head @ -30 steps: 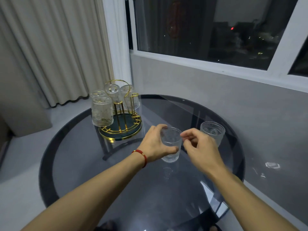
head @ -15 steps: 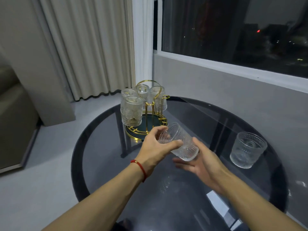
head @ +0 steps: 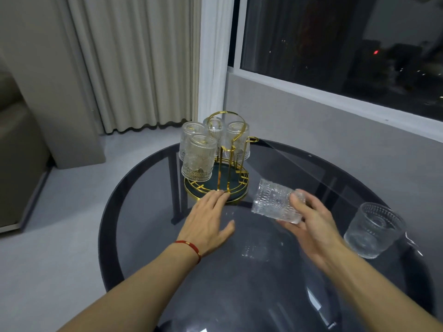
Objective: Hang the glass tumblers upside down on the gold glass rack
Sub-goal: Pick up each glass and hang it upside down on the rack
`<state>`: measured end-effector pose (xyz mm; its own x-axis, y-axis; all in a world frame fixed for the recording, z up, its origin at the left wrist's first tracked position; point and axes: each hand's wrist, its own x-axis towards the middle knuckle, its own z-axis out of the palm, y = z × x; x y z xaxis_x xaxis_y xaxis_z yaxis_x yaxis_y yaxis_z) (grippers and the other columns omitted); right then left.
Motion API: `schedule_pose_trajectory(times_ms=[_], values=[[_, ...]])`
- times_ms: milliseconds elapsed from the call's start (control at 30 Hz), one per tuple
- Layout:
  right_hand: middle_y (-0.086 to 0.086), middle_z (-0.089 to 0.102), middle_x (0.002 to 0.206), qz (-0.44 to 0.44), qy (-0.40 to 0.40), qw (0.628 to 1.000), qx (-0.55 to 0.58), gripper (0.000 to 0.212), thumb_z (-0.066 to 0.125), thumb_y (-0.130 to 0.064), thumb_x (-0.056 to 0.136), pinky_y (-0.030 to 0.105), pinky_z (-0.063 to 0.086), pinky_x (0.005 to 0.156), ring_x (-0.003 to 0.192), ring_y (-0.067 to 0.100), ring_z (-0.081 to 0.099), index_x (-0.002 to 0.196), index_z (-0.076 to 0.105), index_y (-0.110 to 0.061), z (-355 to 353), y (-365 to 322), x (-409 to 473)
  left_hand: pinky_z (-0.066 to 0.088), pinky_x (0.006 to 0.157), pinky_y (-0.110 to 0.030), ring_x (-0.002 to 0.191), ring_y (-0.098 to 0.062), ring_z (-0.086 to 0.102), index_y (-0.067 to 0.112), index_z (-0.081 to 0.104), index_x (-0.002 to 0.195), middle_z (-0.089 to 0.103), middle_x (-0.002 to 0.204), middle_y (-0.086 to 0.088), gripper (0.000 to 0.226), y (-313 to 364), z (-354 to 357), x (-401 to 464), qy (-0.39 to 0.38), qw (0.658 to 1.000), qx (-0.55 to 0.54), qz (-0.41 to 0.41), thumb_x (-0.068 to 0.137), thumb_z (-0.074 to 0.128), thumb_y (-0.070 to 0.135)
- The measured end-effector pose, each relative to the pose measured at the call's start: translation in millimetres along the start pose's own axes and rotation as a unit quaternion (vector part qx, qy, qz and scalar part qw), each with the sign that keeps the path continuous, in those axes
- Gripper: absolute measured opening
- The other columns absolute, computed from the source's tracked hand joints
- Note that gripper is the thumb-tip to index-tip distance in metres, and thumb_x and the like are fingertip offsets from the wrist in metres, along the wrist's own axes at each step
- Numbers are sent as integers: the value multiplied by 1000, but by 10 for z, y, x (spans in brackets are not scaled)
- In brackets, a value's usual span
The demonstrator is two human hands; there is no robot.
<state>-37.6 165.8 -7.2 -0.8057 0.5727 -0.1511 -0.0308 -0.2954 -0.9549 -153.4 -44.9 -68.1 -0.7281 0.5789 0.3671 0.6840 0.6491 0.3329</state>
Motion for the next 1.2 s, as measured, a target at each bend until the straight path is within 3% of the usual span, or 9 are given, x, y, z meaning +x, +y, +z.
schedule_pose_trajectory(times_ms=[100, 233, 367, 533, 833, 1033, 1200], values=[[9, 65, 139, -87, 16, 994, -57, 52, 76, -16, 93, 55, 55, 106, 122, 30, 70, 142, 57, -19, 108, -244, 129, 35, 119, -44, 147, -23, 30, 14, 40, 149, 42, 156, -6, 67, -2, 41, 21, 11, 1000, 26, 12, 94, 49, 50], [7, 64, 142, -186, 33, 972, -138, 71, 83, -34, 83, 52, 54, 108, 127, 27, 66, 147, 55, -17, 420, -692, 345, 38, 117, -44, 147, -22, 30, 13, 44, 146, 43, 155, -5, 64, -10, 48, 32, 8, 999, 36, 3, 93, 50, 48], [4, 57, 150, -260, 60, 932, -246, 69, 81, -37, 87, 49, 53, 109, 134, 23, 58, 148, 53, -22, 825, -964, 550, 35, 119, -44, 150, -22, 26, 14, 42, 148, 40, 158, -5, 64, -25, 76, 39, 0, 999, 38, -2, 95, 50, 48], [6, 56, 154, -271, 65, 894, -351, 72, 80, -33, 89, 45, 48, 115, 139, 26, 54, 153, 50, -18, 1128, -987, 781, 30, 122, -42, 153, -21, 21, 15, 40, 150, 35, 162, -4, 64, -40, 73, 26, -7, 999, 32, -4, 96, 50, 47], [11, 52, 155, -271, 19, 837, -476, 85, 84, -31, 86, 52, 45, 117, 144, 31, 48, 157, 40, -17, 1339, -521, 880, 32, 121, -44, 152, -22, 23, 14, 45, 146, 37, 161, -5, 61, -31, 81, 34, 1, 1000, 28, -5, 95, 52, 46], [9, 42, 164, -302, 11, 801, -517, 84, 77, -33, 92, 48, 37, 119, 151, 29, 39, 160, 32, -16, 1294, -406, 876, 30, 120, -42, 153, -22, 21, 14, 44, 146, 36, 162, -5, 59, -35, 74, 33, -7, 1000, 26, -4, 96, 52, 45], [13, 24, 171, -310, -31, 787, -532, 89, 70, -29, 98, 45, 38, 118, 153, 31, 35, 165, 14, -14, 1125, -335, 723, 34, 117, -39, 151, -20, 24, 14, 47, 144, 39, 160, -4, 57, -30, 64, 37, 3, 999, 34, -3, 95, 51, 45]])
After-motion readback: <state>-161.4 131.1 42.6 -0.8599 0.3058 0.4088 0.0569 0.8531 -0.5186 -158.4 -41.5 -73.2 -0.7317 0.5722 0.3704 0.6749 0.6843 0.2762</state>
